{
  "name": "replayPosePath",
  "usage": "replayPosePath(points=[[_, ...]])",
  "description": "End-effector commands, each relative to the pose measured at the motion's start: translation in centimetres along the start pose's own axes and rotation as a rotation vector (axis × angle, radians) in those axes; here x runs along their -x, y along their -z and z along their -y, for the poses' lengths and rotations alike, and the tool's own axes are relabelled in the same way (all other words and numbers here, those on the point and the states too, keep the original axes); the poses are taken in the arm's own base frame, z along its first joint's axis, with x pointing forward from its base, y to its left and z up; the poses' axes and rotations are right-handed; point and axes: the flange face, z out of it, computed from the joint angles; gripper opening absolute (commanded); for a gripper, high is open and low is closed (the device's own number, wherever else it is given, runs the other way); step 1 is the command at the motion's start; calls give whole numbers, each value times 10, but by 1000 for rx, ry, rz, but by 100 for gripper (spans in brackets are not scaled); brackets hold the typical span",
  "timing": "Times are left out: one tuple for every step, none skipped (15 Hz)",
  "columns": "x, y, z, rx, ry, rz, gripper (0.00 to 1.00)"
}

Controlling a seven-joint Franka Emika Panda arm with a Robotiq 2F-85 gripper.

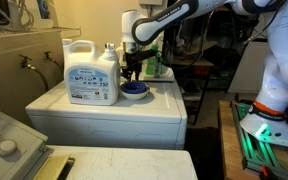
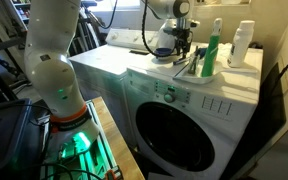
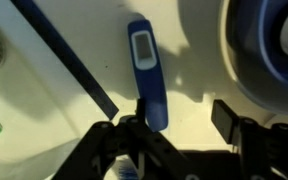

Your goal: Move the brush from the machine to the shelf

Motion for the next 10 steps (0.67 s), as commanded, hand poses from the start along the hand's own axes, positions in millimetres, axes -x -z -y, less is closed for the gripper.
replayPosePath(points=[[-1,-8,-12,-26,-7,5,92],[-2,-9,-17,-26,-17,7,98],[-3,-11,-22,-24,-26,13,100],[-3,-14,-26,-18,-28,31,100],[-3,-18,-28,-24,-22,53,100],[-3,-21,-29,-53,-21,73,90],[-2,-23,-29,-81,-18,91,80],[-2,-26,-30,-112,-19,111,68],[-2,-27,-31,-124,-24,124,58],[-2,-28,-31,-138,-24,134,51]])
